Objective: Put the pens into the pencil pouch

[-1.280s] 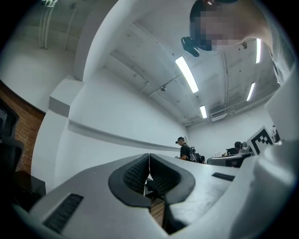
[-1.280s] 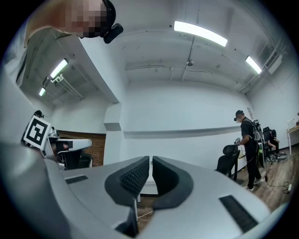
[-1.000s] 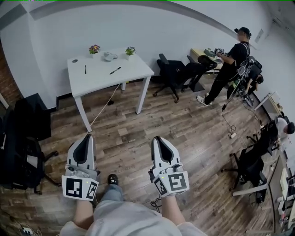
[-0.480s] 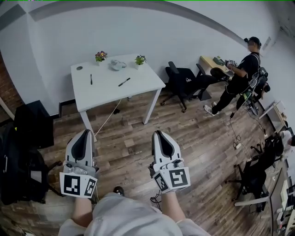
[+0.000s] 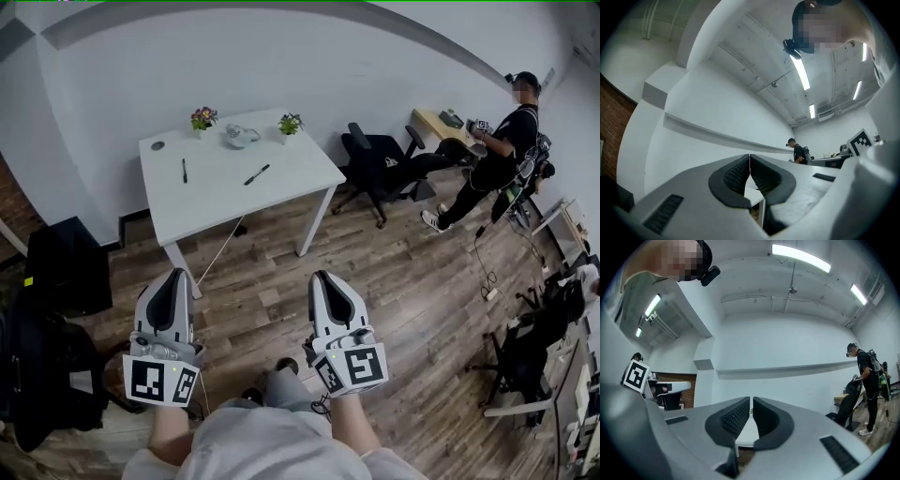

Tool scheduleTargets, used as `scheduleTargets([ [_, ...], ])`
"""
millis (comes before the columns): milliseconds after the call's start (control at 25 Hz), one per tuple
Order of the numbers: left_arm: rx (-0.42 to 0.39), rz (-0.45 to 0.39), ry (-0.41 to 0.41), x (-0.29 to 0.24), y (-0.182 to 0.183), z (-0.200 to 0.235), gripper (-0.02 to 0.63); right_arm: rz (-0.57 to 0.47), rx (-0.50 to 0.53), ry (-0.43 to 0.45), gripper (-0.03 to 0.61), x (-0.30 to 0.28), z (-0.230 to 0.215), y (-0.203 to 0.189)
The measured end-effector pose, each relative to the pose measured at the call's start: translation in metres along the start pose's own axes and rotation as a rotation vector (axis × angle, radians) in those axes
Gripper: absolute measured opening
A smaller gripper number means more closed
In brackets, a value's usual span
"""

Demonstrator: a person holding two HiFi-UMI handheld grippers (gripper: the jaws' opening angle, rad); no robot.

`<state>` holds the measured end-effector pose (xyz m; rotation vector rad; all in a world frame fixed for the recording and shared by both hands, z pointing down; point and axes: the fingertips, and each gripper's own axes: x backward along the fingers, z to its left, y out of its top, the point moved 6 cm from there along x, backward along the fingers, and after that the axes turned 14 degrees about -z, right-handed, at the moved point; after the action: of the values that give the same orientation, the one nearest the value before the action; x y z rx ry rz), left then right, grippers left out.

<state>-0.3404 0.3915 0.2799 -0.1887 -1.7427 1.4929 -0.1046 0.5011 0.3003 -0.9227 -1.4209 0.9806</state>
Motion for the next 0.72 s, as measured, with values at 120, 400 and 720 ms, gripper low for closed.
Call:
scheduleTargets([
  [120,-0.004,0.009,0.007,-0.014,-0.01,0.008,0.025,0.008,-0.008,0.009,0.04,-0.019,-0.008,-0.011],
  [400,-0.031,0.008,0.052,-0.065,-0.043,0.033,0.025,-0.014,-0.019,0.052,0.04,-0.087,-0.042,-0.035],
  [720,-0.049,-0.034,0.074,-0.161,-0.073,0.04,0.025,-0.047,-0.018,0.095,0.04,-0.177,-0.108,-0.042],
])
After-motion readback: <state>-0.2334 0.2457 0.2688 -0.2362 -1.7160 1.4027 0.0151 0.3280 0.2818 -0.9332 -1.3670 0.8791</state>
